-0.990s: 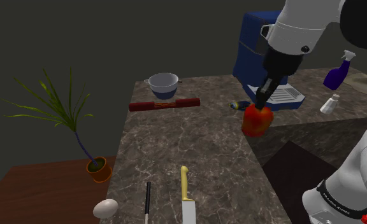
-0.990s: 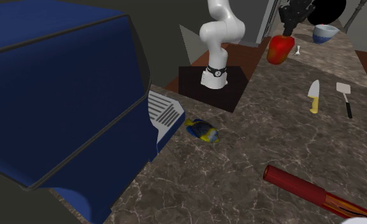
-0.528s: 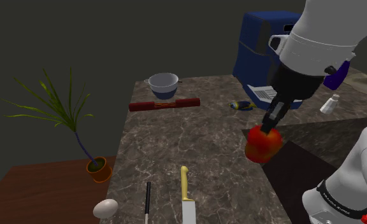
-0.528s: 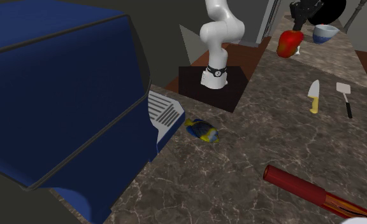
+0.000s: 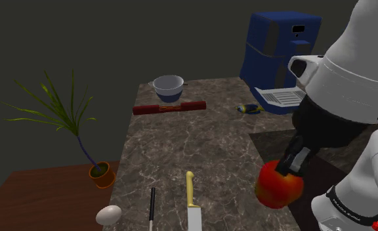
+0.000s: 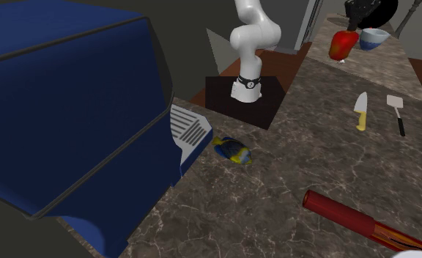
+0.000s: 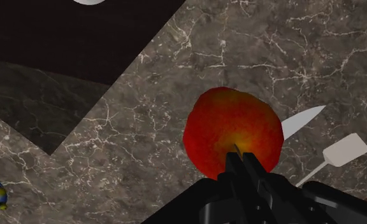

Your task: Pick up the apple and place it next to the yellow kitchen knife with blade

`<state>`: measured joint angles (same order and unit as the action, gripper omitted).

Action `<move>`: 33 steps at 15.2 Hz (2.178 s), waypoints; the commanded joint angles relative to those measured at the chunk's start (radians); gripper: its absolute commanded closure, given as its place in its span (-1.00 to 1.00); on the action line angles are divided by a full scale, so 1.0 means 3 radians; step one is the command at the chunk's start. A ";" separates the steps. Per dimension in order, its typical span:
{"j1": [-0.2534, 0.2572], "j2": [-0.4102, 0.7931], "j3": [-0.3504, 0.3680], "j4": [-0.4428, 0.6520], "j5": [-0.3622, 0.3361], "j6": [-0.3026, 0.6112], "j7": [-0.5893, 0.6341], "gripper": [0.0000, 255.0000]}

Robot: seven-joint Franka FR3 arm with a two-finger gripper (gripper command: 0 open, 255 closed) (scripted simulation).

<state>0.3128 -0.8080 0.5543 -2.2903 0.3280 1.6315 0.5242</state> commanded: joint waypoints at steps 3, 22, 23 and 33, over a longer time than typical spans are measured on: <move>0.0023 0.0101 0.0318 0.0241 0.0141 -0.0053 0.0346 1.00; -0.0012 0.0305 0.1100 0.0182 0.0443 0.0423 0.0877 1.00; -0.0009 0.0304 0.1119 0.0142 0.0456 0.0465 0.0875 1.00; -0.0007 0.0339 0.1345 -0.0223 0.0590 0.0893 0.0862 1.00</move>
<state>0.3119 -0.7081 0.9533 -2.3472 0.5025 1.8870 0.7856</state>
